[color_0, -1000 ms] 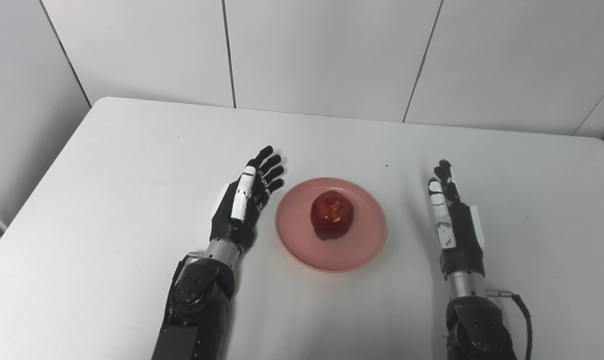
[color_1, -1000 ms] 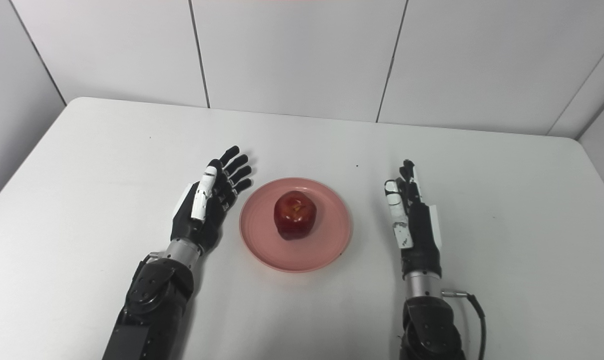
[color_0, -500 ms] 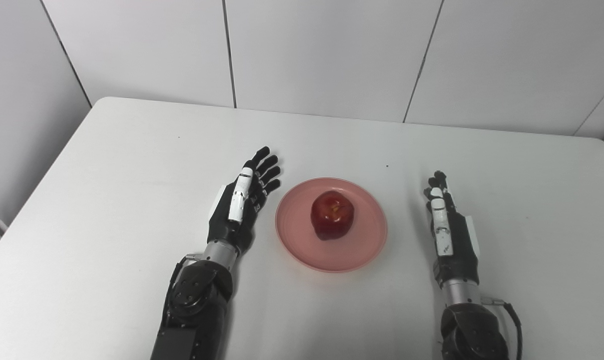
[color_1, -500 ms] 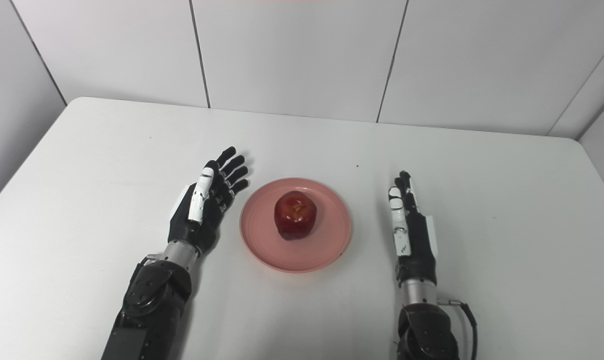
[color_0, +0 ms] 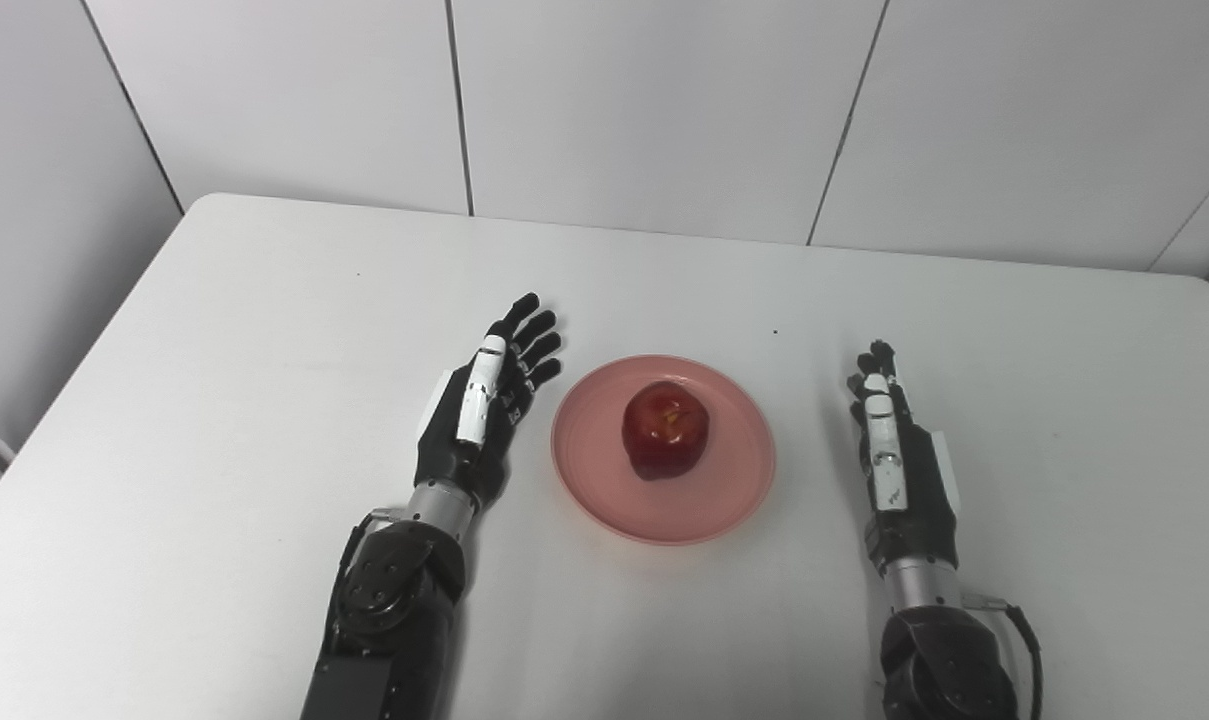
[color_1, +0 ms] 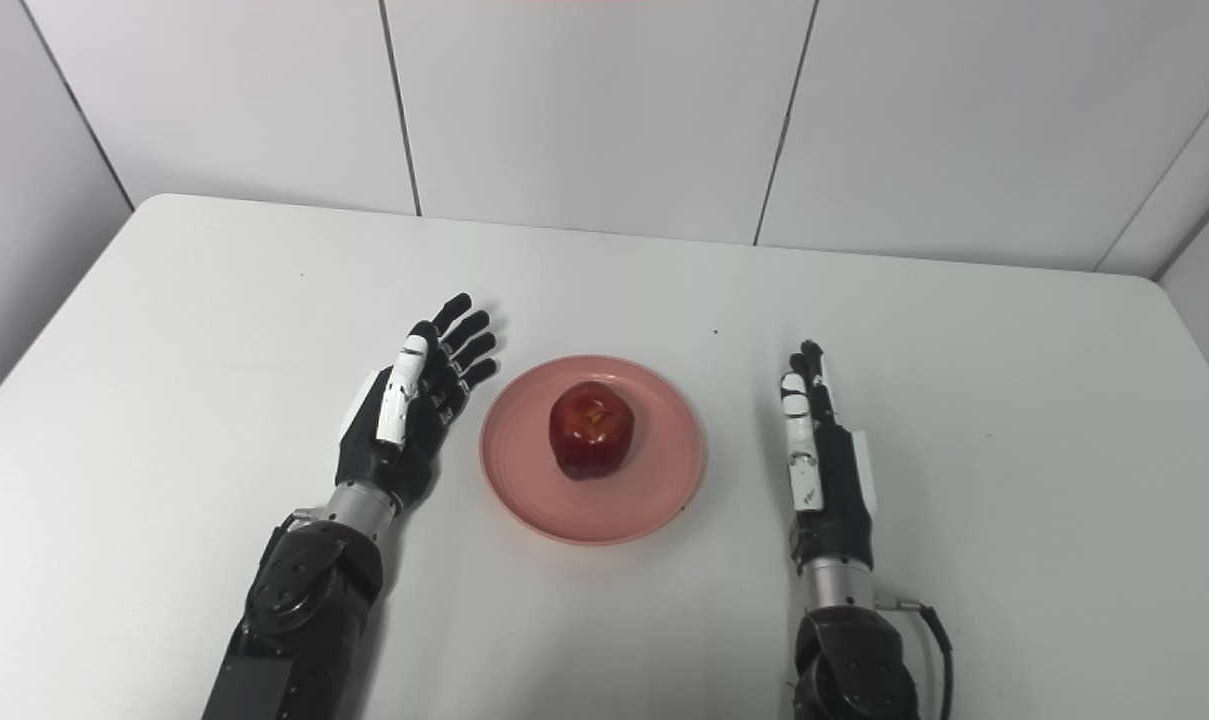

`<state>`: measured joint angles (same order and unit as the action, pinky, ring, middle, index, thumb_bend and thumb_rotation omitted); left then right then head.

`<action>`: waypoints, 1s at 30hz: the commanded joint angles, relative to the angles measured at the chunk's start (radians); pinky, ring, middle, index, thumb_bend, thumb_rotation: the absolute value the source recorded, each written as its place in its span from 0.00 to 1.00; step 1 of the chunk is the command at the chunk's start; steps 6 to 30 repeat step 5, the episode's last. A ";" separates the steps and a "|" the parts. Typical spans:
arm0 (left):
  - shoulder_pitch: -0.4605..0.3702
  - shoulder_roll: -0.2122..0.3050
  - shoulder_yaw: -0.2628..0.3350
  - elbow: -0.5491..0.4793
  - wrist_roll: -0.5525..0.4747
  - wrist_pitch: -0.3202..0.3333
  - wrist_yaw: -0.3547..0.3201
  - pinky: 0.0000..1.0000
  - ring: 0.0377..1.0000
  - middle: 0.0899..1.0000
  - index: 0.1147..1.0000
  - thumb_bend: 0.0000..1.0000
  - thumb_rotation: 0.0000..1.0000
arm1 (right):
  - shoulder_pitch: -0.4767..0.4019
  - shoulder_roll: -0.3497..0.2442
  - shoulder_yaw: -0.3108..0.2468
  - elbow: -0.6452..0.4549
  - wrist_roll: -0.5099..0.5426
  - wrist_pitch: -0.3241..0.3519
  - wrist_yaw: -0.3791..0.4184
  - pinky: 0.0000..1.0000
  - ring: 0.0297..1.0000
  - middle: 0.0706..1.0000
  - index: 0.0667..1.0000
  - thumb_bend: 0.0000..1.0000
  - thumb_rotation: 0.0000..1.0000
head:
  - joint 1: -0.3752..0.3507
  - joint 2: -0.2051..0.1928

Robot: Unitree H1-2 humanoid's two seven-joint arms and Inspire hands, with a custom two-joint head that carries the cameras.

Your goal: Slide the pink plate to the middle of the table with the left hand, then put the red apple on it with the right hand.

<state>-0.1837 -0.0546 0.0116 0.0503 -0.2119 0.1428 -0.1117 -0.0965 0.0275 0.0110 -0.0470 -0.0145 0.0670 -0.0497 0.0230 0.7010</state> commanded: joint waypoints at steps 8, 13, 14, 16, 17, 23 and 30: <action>0.016 0.001 -0.004 -0.004 -0.001 0.020 -0.001 0.91 0.91 0.91 0.89 0.37 1.00 | -0.026 0.003 -0.002 -0.020 0.005 -0.049 0.005 1.00 0.97 0.97 0.98 0.22 1.00 | 0.002 0.000; 0.016 0.001 -0.004 -0.004 -0.001 0.020 -0.001 0.91 0.91 0.91 0.89 0.37 1.00 | -0.026 0.003 -0.002 -0.020 0.005 -0.049 0.005 1.00 0.97 0.97 0.98 0.22 1.00 | 0.002 0.000; 0.016 0.001 -0.004 -0.004 -0.001 0.020 -0.001 0.91 0.91 0.91 0.89 0.37 1.00 | -0.026 0.003 -0.002 -0.020 0.005 -0.049 0.005 1.00 0.97 0.97 0.98 0.22 1.00 | 0.002 0.000; 0.016 0.001 -0.004 -0.004 -0.001 0.020 -0.001 0.91 0.91 0.91 0.89 0.37 1.00 | -0.026 0.003 -0.002 -0.020 0.005 -0.049 0.005 1.00 0.97 0.97 0.98 0.22 1.00 | 0.002 0.000; 0.016 0.001 -0.004 -0.004 -0.001 0.020 -0.001 0.91 0.91 0.91 0.89 0.37 1.00 | -0.026 0.003 -0.002 -0.020 0.005 -0.049 0.005 1.00 0.97 0.97 0.98 0.22 1.00 | 0.002 0.000; 0.016 0.001 -0.004 -0.004 -0.001 0.020 -0.001 0.91 0.91 0.91 0.89 0.37 1.00 | -0.026 0.003 -0.002 -0.020 0.005 -0.049 0.005 1.00 0.97 0.97 0.98 0.22 1.00 | 0.002 0.000; 0.016 0.001 -0.004 -0.004 -0.001 0.020 -0.001 0.91 0.91 0.91 0.89 0.37 1.00 | -0.026 0.003 -0.002 -0.020 0.005 -0.049 0.005 1.00 0.97 0.97 0.98 0.22 1.00 | 0.002 0.000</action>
